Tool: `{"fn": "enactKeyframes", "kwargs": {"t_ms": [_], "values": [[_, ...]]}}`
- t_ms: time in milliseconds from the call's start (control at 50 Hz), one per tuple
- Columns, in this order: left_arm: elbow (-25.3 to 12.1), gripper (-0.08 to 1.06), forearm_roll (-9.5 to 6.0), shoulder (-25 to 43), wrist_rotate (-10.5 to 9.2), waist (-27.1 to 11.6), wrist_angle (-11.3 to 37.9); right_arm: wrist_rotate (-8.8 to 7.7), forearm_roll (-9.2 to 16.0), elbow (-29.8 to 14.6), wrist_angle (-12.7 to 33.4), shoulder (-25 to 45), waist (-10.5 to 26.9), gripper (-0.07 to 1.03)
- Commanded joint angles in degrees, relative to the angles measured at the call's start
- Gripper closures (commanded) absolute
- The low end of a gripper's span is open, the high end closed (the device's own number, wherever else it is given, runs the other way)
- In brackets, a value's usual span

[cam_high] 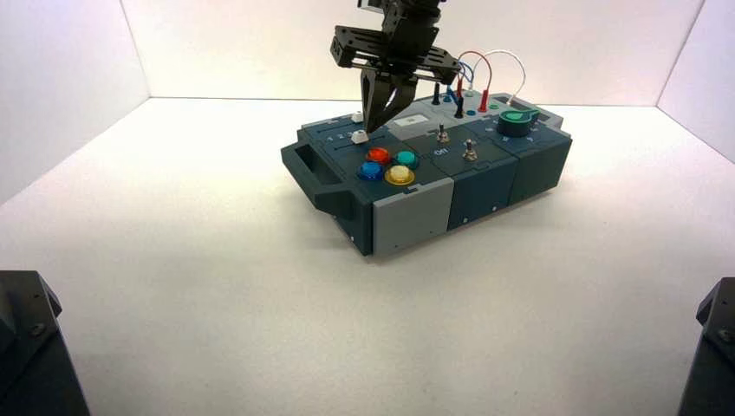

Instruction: Move the bottom slider to position 3.

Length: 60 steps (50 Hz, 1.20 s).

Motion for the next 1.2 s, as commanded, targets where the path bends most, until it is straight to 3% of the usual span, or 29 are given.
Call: {"fn": "enactKeyframes", "kwargs": {"t_ms": [20,620,980,1200], "values": [[-1.3,1.01,-0.09,0.4,-0.09,0.4,-0.5,0.35,0.4,-1.4,0.0,-0.8,0.6,0.98],[-1.3,1.01,-0.09,0.4,0.0,0.4,-0.5,0.26,0.4,-1.7,-0.2,-0.3,0.8,0.98],[-1.2,1.01,-0.26,0.5,-0.09,0.4,-0.5,0.26,-2.6,-1.3,0.1,-2.2,-4.3,0.98],[-1.2,1.01,-0.53,0.7,-0.09,0.4,-0.6,0.26,-2.6,-1.4,0.6,-4.1,-4.1,0.98]]}}
